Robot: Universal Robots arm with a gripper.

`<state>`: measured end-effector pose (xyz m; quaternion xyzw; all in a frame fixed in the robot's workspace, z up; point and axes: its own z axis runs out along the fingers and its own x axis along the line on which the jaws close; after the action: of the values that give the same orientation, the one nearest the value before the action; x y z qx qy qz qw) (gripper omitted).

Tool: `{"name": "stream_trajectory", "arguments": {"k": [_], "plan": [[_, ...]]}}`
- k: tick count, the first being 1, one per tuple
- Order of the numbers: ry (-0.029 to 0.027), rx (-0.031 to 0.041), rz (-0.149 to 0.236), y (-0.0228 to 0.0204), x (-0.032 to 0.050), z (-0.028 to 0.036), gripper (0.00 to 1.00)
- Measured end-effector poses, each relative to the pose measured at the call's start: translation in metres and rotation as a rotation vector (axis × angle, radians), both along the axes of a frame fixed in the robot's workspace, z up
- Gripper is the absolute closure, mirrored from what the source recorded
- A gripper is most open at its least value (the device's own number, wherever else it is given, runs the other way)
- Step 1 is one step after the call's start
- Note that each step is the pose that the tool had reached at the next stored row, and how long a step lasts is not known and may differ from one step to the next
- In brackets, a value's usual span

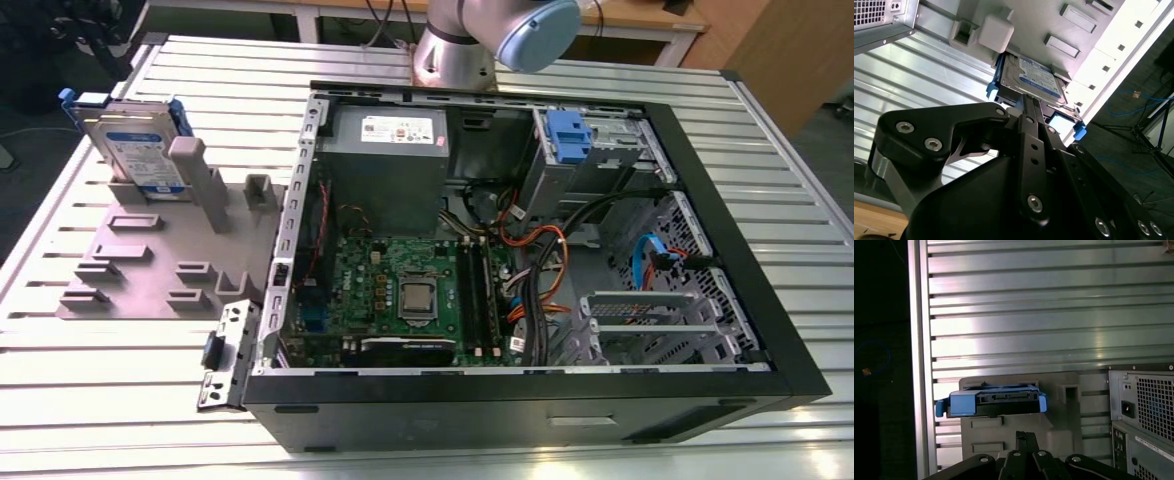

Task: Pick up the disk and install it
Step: 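Reach for the disk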

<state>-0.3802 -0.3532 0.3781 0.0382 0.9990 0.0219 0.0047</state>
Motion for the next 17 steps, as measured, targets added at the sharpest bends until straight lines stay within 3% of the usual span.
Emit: {"name": "stream_trajectory", "arguments": {"k": [3, 7, 12, 17], "plan": [[0.0, 0.0, 0.0, 0.0026, -0.0085, -0.0014, 0.89], [-0.0001, 0.0002, 0.0, 0.0091, -0.0253, -0.004, 0.89], [0.0021, 0.0001, 0.0, 0.0168, -0.0402, -0.0082, 0.89], [0.003, 0.0001, 0.0, 0.0177, -0.0469, -0.0095, 0.89]]}}
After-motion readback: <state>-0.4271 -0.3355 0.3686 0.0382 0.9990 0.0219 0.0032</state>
